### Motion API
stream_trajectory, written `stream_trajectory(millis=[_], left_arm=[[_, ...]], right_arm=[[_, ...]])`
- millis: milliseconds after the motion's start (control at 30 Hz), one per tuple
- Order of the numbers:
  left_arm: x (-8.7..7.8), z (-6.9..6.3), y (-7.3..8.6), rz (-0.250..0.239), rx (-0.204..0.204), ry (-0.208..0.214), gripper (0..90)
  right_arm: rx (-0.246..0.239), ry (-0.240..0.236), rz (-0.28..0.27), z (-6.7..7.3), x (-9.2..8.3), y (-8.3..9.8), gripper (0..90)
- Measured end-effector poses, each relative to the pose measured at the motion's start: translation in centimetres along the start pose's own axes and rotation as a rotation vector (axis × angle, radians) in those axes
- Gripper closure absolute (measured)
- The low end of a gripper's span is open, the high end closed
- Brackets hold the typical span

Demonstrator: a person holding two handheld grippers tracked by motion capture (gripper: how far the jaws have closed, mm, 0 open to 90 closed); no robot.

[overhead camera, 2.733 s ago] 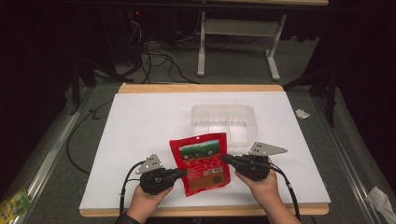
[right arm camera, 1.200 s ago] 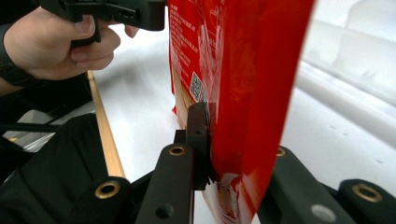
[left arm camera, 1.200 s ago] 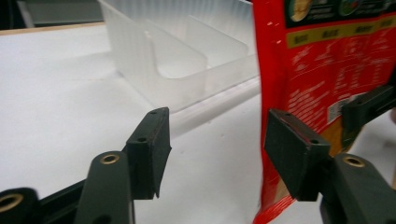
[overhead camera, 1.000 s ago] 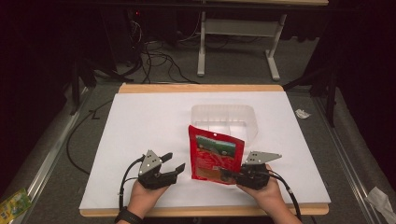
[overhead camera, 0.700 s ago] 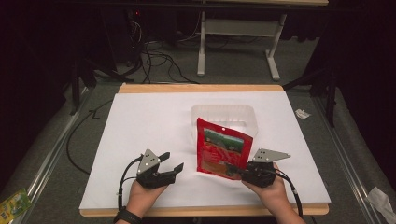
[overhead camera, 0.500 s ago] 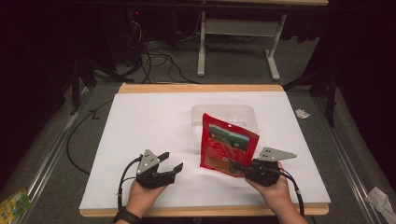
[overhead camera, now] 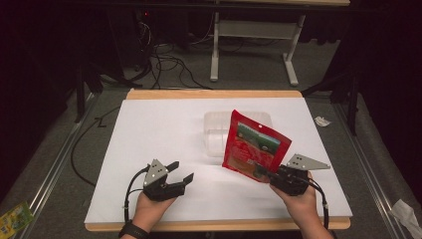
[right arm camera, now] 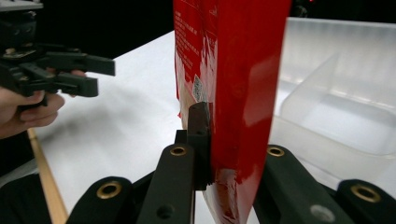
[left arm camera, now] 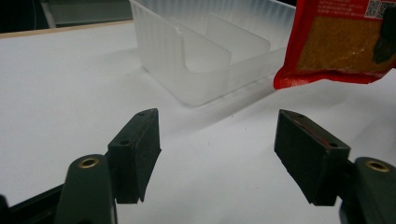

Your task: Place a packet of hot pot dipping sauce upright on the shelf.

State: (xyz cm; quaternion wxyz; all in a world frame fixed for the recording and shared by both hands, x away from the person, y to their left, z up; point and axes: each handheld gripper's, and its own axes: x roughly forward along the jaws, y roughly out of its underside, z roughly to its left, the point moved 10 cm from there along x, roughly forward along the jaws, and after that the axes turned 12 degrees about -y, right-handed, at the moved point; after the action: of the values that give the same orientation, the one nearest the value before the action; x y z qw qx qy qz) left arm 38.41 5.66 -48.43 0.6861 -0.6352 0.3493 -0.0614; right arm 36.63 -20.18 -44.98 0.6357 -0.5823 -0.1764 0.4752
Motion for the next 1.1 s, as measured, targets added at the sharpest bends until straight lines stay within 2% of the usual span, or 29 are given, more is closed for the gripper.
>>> stream_trajectory(millis=[100,200,300,433,567,800,967,1100], left_arm=[[-0.1,0.1,0.0,-0.004,-0.004,-0.001,31.5],[-0.1,0.0,0.1,0.003,-0.007,-0.001,31.5],[0.0,-0.1,0.1,0.004,-0.004,0.000,31.4],[0.0,-0.2,0.2,0.005,0.007,0.006,31.5],[-0.1,-0.2,0.1,0.004,0.006,0.010,31.5],[-0.3,-0.1,0.0,-0.003,0.011,0.019,31.5],[-0.4,-0.1,-0.1,-0.011,0.009,0.025,31.6],[-0.5,-0.2,-0.2,-0.013,0.012,0.035,31.6]], right_arm=[[0.001,0.031,-0.023,-0.5,-0.6,-0.4,82.7],[0.027,0.069,-0.065,-0.8,-1.0,-1.1,82.7],[0.008,0.113,-0.091,-0.8,-1.2,-2.2,82.7],[0.007,0.152,-0.118,-1.2,-1.3,-3.3,82.7],[0.034,0.194,-0.146,-2.2,-1.0,-4.2,82.7],[0.054,0.266,-0.151,-3.7,1.1,-5.6,82.6],[0.060,0.327,-0.137,-4.6,3.2,-6.1,82.7],[0.069,0.357,-0.135,-5.1,4.5,-6.3,82.7]])
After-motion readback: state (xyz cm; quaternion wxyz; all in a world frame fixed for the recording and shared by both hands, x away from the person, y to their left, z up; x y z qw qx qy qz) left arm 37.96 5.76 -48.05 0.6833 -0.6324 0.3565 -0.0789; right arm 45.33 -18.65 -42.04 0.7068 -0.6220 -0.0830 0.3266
